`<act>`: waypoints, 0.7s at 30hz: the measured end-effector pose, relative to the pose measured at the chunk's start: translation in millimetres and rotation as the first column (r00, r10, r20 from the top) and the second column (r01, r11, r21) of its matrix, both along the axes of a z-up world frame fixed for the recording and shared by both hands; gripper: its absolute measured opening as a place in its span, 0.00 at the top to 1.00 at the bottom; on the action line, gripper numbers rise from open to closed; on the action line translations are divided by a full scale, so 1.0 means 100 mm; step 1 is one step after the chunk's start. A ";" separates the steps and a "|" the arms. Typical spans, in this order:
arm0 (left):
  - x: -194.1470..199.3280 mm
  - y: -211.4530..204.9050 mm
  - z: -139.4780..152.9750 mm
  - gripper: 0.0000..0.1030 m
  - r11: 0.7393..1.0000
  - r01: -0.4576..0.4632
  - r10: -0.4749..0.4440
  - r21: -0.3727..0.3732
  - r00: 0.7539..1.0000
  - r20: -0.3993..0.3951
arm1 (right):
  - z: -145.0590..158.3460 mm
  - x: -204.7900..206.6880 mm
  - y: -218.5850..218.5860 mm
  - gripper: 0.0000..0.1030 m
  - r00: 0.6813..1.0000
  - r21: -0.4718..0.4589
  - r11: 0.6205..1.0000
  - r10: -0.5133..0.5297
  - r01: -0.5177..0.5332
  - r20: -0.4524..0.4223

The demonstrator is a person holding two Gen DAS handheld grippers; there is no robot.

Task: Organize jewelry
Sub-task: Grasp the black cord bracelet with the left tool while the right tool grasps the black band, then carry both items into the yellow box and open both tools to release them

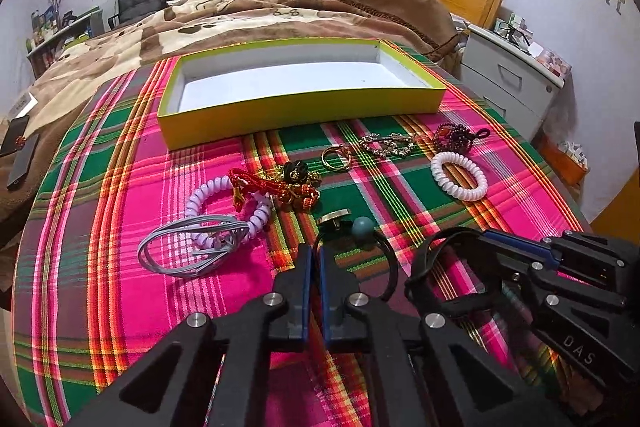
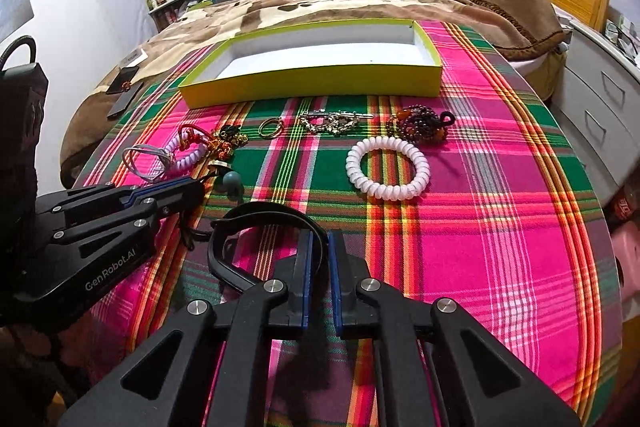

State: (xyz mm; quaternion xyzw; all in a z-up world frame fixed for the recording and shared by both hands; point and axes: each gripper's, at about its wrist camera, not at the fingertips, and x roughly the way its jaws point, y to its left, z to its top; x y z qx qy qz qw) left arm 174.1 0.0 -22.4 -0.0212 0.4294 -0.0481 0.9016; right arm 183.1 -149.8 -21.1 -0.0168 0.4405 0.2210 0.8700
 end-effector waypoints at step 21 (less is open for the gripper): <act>-0.45 0.04 0.34 0.99 0.998 0.032 -0.026 -0.051 0.993 0.113 | 0.20 -0.21 -0.16 0.93 0.998 0.027 0.999 -0.047 0.046 0.046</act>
